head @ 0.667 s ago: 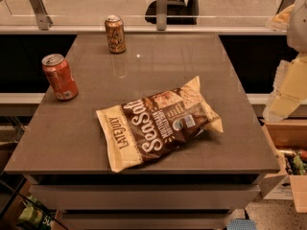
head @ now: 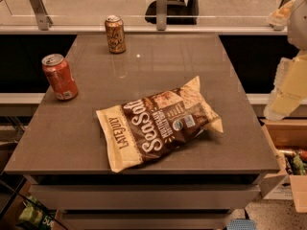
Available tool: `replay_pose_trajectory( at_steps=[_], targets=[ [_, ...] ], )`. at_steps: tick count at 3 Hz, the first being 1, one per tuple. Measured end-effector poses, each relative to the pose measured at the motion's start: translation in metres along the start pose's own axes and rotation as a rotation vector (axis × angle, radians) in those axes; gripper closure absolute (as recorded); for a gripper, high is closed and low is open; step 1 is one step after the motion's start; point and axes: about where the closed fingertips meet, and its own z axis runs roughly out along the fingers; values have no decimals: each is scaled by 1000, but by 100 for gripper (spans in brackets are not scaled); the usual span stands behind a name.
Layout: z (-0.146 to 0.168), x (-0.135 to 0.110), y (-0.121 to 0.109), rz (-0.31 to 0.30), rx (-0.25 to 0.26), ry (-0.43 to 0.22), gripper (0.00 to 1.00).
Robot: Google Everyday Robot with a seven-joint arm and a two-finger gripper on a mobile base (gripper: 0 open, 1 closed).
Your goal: Move brown chip bag near orange can
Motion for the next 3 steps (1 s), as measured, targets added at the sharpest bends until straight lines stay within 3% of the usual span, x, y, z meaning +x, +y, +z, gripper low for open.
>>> replay_pose_trajectory(
  at_steps=[1, 2, 3],
  targets=[
    [-1, -11, 0, -90, 43, 16, 0],
    [12, -28, -4, -219, 62, 10, 0],
    [30, -40, -9, -351, 48, -7, 0]
  ],
)
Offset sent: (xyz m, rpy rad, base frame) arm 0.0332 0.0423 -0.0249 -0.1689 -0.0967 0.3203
